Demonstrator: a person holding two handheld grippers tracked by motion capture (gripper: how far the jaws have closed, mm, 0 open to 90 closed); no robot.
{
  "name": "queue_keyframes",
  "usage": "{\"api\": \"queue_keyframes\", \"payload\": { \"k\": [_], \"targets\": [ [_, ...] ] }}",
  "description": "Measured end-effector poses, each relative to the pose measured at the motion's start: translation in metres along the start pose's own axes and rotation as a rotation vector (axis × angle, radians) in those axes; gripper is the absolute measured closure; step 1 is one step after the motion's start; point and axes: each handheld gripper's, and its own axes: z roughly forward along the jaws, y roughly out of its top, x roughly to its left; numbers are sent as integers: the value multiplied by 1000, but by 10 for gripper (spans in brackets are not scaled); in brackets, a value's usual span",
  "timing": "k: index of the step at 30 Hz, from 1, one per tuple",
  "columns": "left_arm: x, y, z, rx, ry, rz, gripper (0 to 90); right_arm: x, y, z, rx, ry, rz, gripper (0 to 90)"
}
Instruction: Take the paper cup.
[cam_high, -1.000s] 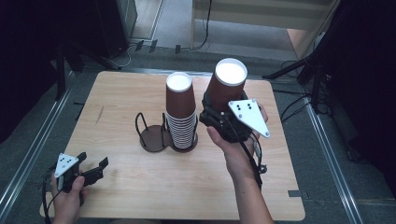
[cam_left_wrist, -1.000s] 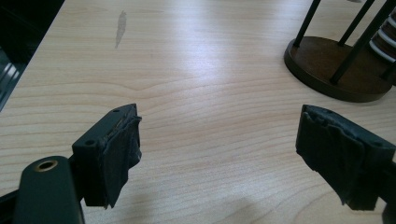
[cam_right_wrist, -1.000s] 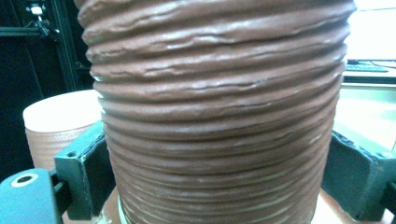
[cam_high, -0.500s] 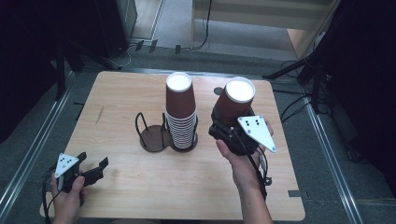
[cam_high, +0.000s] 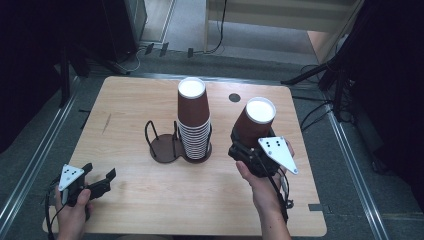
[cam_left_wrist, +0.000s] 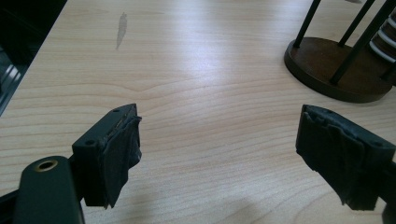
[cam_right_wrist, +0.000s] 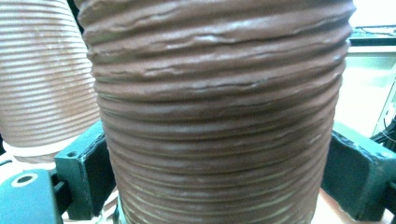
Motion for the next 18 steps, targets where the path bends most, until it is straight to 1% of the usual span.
{"api": "queue_keyframes", "payload": {
  "k": [6, 8, 13, 14, 15, 18],
  "targets": [
    [-1, 0, -1, -7, 4, 5, 144, -5, -10, -3, 9, -4, 8, 95],
    [-2, -1, -2, -18, 5, 7, 144, -6, -15, -4, 13, -5, 7, 95],
    [-5, -1, -3, -22, 12, 42, 144, -7, -28, -5, 27, -2, 18, 95],
    [-5, -1, -3, -22, 12, 42, 144, -7, -28, -5, 27, -2, 18, 95],
    [-6, 0, -3, -16, 26, 55, 144, -7, -34, -5, 37, -1, 18, 95],
    [-6, 2, -5, -11, 31, 54, 144, -7, -41, -5, 54, 1, 14, 95]
  ]
}}
